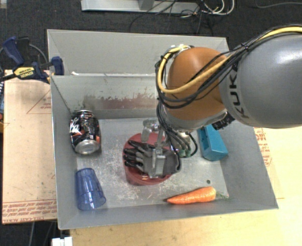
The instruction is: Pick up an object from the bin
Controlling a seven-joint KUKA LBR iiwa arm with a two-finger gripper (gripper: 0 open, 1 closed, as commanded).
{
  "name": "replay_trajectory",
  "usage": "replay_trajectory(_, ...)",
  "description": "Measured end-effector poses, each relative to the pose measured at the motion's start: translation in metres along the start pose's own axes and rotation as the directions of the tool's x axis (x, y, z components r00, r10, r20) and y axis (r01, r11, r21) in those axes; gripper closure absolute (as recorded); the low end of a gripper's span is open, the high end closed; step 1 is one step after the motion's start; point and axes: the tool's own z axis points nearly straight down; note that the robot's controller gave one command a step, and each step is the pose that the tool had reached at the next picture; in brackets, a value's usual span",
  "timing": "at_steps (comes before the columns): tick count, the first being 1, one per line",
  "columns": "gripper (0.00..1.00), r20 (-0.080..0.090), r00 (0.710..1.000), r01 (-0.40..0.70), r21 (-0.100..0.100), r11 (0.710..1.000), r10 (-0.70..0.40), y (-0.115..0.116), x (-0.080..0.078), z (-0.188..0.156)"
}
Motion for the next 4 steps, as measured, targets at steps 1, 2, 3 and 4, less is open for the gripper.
replay_trajectory(1,0.0,0.008,1.0,-0.004,-0.001,1.0,0.004,-0.001,-0.002,-0.004)
replay_trajectory(2,0.0,0.019,0.999,-0.049,-0.007,0.999,0.05,-0.082,-0.049,0.112)
replay_trajectory(3,0.0,0.016,0.97,-0.243,-0.006,0.97,0.244,-0.057,-0.075,0.119)
replay_trajectory(4,0.0,0.023,0.98,-0.199,-0.012,0.98,0.199,-0.067,-0.098,0.12)
